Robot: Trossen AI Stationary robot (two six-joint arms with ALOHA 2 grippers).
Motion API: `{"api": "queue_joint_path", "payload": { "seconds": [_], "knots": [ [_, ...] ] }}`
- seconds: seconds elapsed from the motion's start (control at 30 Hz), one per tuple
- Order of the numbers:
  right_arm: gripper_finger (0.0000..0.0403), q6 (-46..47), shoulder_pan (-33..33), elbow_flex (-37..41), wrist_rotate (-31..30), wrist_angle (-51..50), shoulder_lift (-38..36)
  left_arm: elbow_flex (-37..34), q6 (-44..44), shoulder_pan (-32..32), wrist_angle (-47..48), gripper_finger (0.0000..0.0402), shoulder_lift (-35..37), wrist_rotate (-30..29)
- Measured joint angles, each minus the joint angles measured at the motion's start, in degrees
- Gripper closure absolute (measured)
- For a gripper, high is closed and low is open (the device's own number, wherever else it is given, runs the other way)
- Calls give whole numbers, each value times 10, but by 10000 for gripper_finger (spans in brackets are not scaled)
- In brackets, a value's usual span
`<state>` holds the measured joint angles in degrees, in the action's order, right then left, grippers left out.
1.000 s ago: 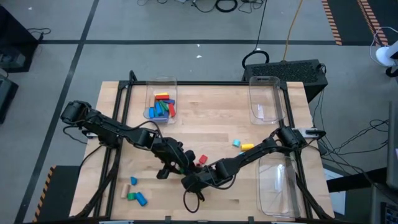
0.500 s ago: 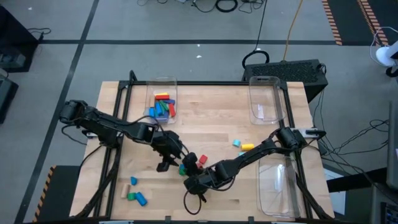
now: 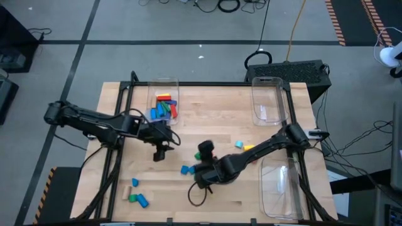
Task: Sort blocks by size
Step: Put the green half-circle block into the top right transparent bin
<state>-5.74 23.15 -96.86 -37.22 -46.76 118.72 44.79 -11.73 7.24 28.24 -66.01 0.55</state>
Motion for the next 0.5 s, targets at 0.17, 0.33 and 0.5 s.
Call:
{"api": "queue_joint_path", "payload": {
  "seconds": [0.17, 0.33, 0.5],
  "knots": [
    [358, 72, -10, 0, -5, -81, -36, -28, 0, 23, -34, 226, 20, -27],
    [358, 122, -20, 0, -24, -164, -58, -59, -17, 43, -64, 226, 21, -40],
    [358, 180, -47, 0, -34, -258, -81, -97, -37, 64, -98, 226, 21, -57]
  ]
}}
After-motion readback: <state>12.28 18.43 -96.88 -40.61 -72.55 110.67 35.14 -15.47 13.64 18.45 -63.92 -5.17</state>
